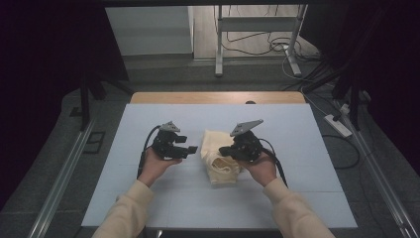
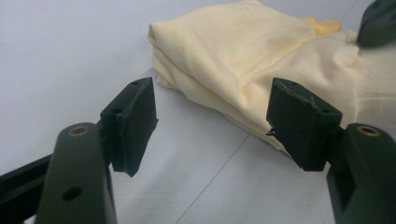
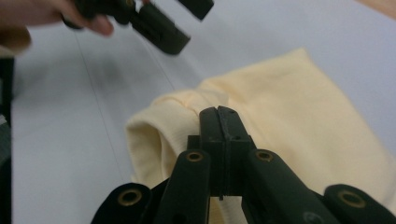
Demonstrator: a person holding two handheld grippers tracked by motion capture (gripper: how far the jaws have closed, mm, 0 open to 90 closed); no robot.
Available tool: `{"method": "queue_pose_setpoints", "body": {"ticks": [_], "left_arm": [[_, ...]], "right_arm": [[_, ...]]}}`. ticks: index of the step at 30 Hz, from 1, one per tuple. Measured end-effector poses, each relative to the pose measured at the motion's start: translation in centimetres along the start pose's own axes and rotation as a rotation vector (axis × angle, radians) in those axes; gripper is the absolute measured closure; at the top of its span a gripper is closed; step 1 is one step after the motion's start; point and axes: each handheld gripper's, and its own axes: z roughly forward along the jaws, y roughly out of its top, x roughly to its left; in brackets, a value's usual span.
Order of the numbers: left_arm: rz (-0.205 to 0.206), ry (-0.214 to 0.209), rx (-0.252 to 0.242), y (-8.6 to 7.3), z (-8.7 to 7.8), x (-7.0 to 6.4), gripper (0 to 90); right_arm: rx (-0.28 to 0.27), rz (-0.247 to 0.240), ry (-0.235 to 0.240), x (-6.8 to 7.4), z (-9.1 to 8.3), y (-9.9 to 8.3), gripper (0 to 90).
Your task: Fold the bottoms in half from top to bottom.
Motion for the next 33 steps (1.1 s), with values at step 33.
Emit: {"method": "queue_pose_setpoints", "body": {"ticks": [33], "left_arm": [[-0.004, 0.006, -0.004, -0.1, -0.2, 0.1, 32.2]], "right_arm": [[0.027, 0.028, 0.06, 0.4, 2.4, -4.8, 89.1]]}}
